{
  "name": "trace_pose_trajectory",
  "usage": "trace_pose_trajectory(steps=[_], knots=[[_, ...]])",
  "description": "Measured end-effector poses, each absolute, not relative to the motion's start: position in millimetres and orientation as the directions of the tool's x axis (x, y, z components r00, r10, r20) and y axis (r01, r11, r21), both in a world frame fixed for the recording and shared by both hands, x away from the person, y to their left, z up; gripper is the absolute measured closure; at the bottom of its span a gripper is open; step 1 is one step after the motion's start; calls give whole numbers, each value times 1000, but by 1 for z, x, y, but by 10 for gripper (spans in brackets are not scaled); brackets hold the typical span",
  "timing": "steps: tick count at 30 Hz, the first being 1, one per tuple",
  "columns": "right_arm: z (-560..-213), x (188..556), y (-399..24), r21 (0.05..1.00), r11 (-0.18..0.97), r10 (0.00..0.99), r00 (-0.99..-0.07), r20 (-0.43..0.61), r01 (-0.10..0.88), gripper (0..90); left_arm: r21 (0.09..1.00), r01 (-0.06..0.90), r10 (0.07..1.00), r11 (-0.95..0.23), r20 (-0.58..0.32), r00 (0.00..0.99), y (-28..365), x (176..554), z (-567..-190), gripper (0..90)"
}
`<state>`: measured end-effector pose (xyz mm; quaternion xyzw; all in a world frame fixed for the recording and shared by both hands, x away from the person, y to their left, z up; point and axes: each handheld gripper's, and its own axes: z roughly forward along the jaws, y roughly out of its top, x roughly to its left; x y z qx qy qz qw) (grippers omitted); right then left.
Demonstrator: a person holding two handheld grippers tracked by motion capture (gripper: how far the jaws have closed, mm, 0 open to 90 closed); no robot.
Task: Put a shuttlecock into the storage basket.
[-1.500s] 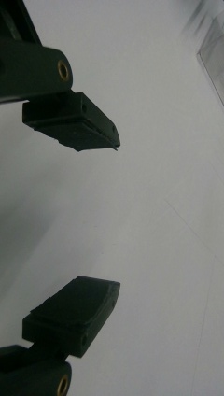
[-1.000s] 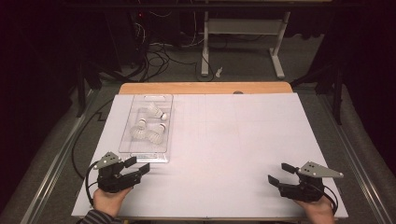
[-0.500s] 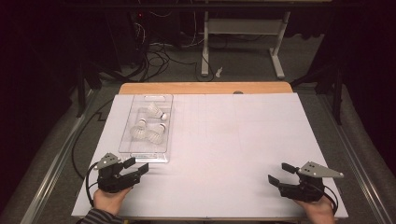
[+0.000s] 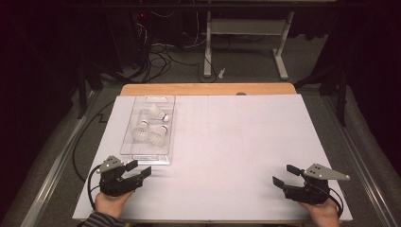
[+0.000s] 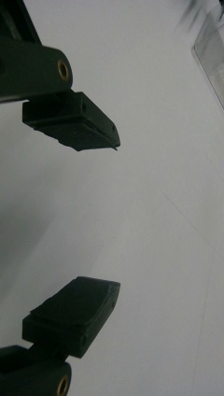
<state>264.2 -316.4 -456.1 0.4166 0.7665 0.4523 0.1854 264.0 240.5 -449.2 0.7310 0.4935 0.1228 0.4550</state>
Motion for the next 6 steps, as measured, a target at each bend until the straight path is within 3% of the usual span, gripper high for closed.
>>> trace_pose_trajectory(steps=[6], knots=[[-457, 265, -317, 845, 247, 809, -581, 90, 475, 265, 787, 609, 831, -104, -267, 487, 240, 264, -449, 351]])
